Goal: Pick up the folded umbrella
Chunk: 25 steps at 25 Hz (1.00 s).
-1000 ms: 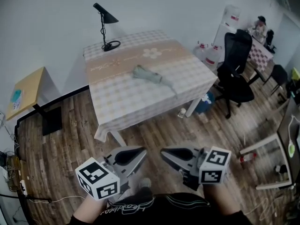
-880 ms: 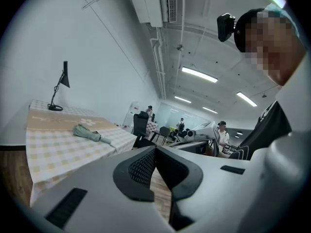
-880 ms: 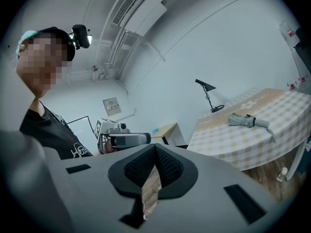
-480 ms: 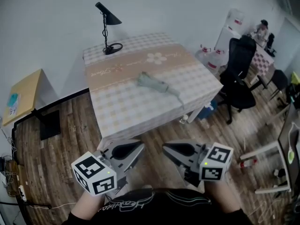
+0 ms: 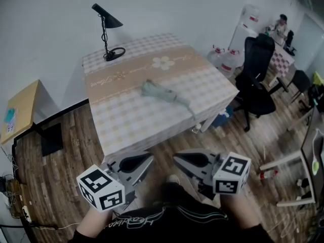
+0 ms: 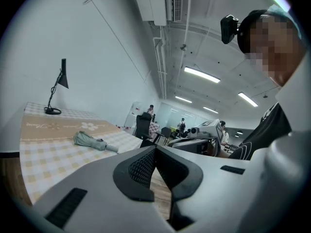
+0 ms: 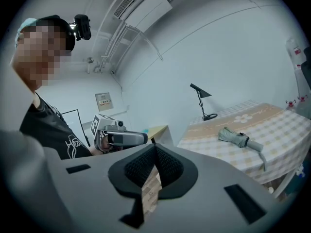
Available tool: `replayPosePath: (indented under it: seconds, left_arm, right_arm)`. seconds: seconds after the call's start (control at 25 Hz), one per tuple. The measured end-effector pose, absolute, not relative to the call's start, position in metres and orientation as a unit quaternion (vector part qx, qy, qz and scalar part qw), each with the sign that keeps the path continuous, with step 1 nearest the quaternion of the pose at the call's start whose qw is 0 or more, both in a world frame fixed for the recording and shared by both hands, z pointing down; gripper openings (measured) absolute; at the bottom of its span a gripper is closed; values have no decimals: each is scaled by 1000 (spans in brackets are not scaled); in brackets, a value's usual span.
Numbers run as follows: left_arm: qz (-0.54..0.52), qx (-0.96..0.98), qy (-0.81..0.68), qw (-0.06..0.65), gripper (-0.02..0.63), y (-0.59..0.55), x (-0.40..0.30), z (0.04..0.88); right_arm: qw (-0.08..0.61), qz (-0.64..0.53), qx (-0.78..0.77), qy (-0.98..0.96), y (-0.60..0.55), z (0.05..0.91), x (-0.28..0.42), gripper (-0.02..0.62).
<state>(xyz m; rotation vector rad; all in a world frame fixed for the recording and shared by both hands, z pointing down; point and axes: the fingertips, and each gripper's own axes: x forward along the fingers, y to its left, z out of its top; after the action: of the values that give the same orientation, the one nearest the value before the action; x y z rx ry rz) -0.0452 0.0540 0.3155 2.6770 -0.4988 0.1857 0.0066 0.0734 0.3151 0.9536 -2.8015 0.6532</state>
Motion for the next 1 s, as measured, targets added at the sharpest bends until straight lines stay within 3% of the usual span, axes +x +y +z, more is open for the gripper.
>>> replayPosePath:
  seconds: [0.72, 1.0]
  left_arm:
    - [93, 939, -219, 250, -2, -119, 73, 352]
    - [96, 925, -251, 268, -3, -157, 87, 368]
  right_arm:
    - [62, 272, 269, -922, -97, 347, 122, 11]
    - [86, 285, 249, -921, -139, 365, 147, 11]
